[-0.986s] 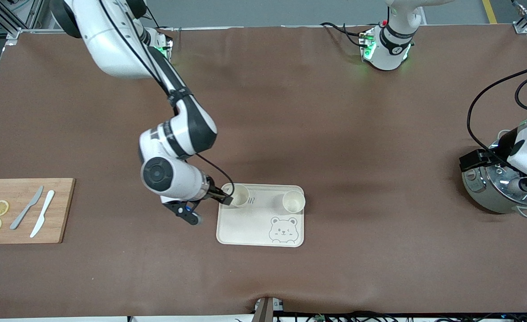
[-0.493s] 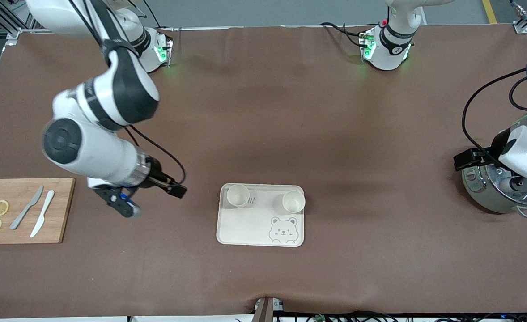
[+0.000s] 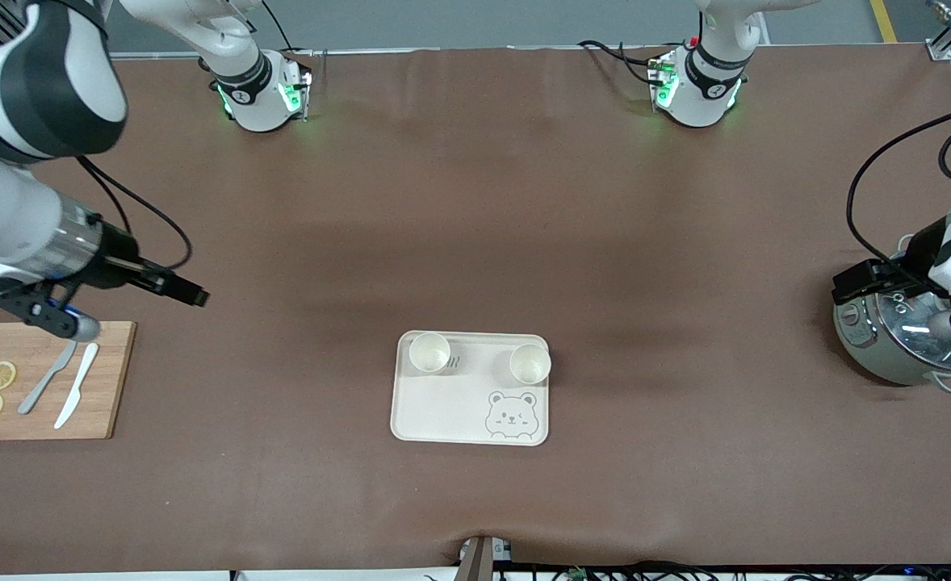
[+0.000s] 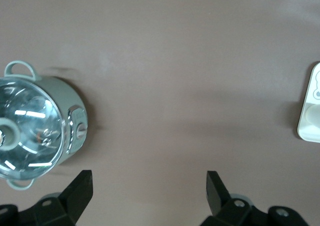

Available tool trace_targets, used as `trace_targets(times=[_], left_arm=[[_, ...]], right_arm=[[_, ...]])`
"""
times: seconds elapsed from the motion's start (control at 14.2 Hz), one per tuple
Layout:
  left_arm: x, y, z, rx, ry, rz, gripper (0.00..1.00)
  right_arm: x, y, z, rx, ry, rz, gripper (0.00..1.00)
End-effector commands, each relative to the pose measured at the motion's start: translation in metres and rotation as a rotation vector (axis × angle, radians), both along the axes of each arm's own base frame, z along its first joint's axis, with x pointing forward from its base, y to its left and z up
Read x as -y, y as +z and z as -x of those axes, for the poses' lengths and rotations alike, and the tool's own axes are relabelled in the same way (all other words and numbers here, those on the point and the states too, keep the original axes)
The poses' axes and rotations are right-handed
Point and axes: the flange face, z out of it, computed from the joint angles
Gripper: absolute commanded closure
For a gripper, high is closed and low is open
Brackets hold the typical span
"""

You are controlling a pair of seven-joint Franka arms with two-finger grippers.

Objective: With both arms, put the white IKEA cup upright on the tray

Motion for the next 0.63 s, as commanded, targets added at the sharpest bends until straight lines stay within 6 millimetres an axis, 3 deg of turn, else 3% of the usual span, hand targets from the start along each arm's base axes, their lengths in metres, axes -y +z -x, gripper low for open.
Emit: trace_targets(times=[0.0, 0.14, 0.28, 0.42, 0.56], left_arm=[[0.008, 0.029, 0.023, -0.008, -0.035, 0.005, 0.0], [0.029, 0.031, 0.035, -0.057, -0.076, 0.004, 0.0], [0.037, 0.029, 0.041, -0.06, -0.096, 0.004, 0.0], [0.048, 0.03, 0.05, -0.042, -0.119, -0.001, 0.0], [0.051, 0.023, 0.069, -0.021, -0.128, -0.013, 0.0]], right_arm=[[0.046, 0.02, 0.027, 0.029, 0.188, 0.054, 0.0], [0.071, 0.037, 0.037, 0.046, 0.27, 0.069, 0.0], [0.088, 0.049, 0.05, 0.017, 0.271, 0.079, 0.0], [0.088, 0.059, 0.056, 0.012, 0.311, 0.115, 0.0], [0.095, 0.083, 0.065, -0.011, 0.312, 0.134, 0.0]])
